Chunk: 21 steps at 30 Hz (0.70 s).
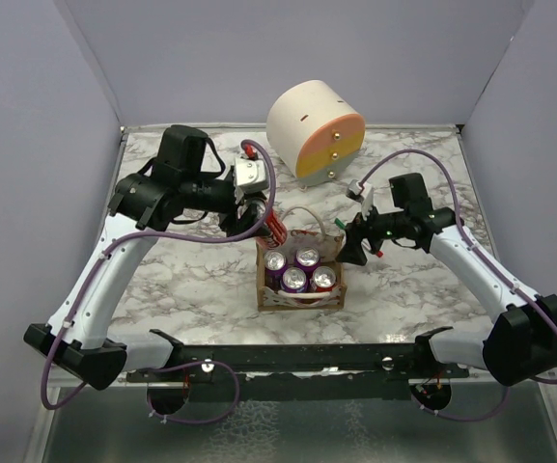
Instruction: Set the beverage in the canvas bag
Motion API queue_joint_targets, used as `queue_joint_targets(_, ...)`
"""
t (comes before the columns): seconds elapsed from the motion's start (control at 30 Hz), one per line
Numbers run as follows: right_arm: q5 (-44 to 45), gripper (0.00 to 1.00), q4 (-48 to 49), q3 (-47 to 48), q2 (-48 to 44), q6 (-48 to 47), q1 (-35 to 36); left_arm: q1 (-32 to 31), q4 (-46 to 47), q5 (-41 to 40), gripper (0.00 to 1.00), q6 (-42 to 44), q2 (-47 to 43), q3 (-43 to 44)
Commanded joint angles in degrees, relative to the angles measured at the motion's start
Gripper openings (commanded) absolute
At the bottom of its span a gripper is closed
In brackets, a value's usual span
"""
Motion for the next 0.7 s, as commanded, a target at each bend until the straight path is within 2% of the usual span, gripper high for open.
queue_joint_targets(0.0,2.51,0.82,1.86,-0.37,-0.81,-0.22,0.26,0.4,3.38,7.53,0.0,1.41,-2.94,0.17)
queue_joint_targets(0.3,5.31,0.81,1.42,-1.53,-3.02,-2.12,0.26,-1.43,2.36,7.87,0.0,3.44,-0.99,-0.49)
queue_joint_targets(0.67,6.99,0.74,1.07,-2.53,-4.97,-2.72,-0.22,-5.63,2.63,5.7,0.0,5.83,2.19,-0.66)
